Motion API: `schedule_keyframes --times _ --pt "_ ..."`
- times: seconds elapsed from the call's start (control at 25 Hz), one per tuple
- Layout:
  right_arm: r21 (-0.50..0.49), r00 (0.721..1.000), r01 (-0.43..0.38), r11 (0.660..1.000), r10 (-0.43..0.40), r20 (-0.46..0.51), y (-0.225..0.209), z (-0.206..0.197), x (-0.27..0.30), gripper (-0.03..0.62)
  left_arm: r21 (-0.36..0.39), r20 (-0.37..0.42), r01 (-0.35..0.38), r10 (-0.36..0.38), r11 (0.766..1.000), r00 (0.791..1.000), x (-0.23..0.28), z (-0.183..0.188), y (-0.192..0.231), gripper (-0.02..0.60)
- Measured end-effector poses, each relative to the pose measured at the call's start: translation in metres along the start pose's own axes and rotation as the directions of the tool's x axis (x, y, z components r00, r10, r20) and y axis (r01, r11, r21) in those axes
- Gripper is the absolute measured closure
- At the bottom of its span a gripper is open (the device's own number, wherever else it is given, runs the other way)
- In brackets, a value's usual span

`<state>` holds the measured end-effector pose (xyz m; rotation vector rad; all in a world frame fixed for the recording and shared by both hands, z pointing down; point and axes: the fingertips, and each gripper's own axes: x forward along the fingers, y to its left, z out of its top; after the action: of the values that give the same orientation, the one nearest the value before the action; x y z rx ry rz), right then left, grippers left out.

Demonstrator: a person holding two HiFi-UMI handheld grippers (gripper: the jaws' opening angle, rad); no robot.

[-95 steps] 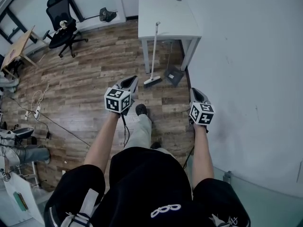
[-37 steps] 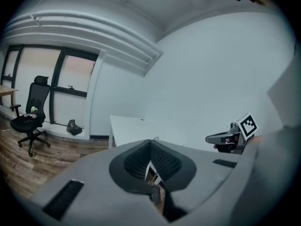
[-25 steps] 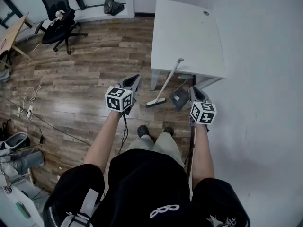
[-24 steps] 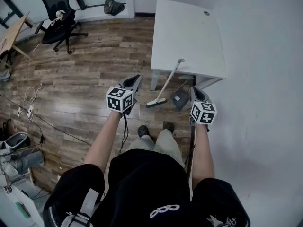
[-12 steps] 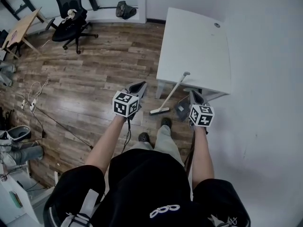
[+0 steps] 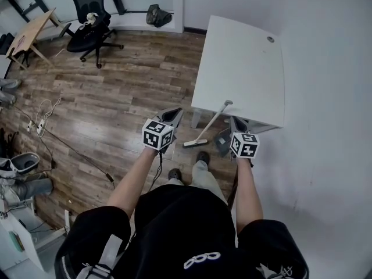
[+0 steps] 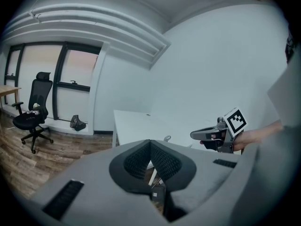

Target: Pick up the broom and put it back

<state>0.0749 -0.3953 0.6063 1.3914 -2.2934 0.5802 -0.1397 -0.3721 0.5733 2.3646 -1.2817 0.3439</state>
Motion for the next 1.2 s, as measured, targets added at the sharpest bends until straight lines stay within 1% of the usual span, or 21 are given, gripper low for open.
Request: schedule_keyframes --times 0.36,0.88,0.92,1.0,1.04,1.2 --pt "-0.001 0.999 -0.022 1.0 0.022 -0.031 -0.013 -0.011 0.021 0.568 -0.013 -0.012 0.005 -0.005 1.0 1.0 0.017 -0.005 0.001 0.569" --pt "-0.021 0.993 -0.062 0.998 0.059 -0.107 -0.028 -0.03 0.061 0.562 -0.068 -0.029 -0.039 0.037 0.997 0.999 0.031 -0.025 0.011 0.571" --pt "-0.022 0.991 -0.068 0.997 0.065 -0.115 -0.029 -0.032 0.063 0.548 -0.07 -0.03 -0.042 0.04 0.997 0.999 0.031 -0.027 0.012 0.571" --pt "-0.023 0.988 -0.084 0.996 0.081 -0.132 -0.028 -0.036 0.067 0.461 -0.073 -0.03 -0.049 0.047 0.996 0.998 0.029 -0.028 0.013 0.569" --pt "-0.024 0.987 -0.09 0.996 0.086 -0.139 -0.028 -0.038 0.069 0.448 -0.075 -0.031 -0.052 0.05 0.996 0.998 0.028 -0.029 0.014 0.571" --pt "-0.018 0.983 -0.1 0.995 0.096 -0.158 -0.033 -0.046 0.079 0.436 -0.084 -0.028 -0.062 0.06 0.995 0.998 0.032 -0.032 0.017 0.571"
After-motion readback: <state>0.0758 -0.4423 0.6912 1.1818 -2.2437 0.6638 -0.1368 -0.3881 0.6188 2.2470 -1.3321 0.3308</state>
